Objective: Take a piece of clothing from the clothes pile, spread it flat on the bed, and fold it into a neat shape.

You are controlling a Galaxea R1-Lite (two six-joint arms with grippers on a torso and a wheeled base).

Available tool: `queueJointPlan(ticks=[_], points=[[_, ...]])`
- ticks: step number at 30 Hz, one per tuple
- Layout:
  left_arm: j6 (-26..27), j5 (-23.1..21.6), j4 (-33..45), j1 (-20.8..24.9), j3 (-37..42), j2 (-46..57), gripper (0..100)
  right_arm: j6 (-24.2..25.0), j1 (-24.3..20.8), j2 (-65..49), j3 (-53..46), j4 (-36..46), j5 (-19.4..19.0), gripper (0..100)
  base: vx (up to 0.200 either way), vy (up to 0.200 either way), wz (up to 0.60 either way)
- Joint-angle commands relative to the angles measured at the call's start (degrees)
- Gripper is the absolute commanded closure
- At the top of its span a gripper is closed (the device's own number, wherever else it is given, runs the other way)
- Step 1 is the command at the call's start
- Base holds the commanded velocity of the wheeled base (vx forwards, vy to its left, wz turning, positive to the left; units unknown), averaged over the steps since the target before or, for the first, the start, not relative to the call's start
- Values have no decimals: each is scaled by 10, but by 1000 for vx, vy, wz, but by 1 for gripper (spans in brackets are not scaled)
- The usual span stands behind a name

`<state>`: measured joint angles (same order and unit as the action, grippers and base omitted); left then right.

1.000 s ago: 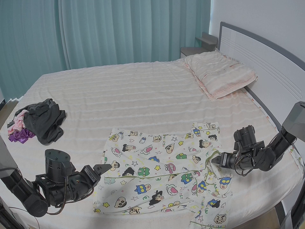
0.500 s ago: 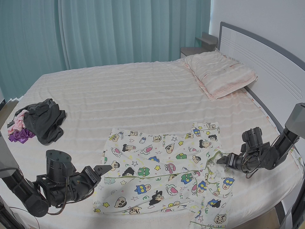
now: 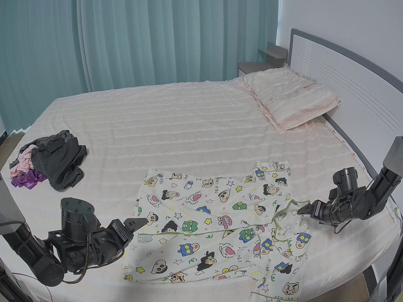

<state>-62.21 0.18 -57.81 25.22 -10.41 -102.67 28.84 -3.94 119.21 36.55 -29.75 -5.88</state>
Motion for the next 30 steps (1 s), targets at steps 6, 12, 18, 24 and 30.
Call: queueJointPlan(ticks=[6,12,18,24,30], points=[[0,0,0,0,0,-1,0,-54,45,-30,-34,-18,-50,0,0,0,0],[0,0,0,0,0,-1,0,-88,66,-44,-46,-18,-52,0,0,0,0],[0,0,0,0,0,-1,0,-99,68,-44,-53,-17,-50,0,0,0,0],[0,0,0,1,0,-2,0,-156,60,-15,-66,-19,-42,0,0,0,0],[0,-1,0,1,0,-5,0,-157,23,21,-58,-22,-14,0,0,0,0]])
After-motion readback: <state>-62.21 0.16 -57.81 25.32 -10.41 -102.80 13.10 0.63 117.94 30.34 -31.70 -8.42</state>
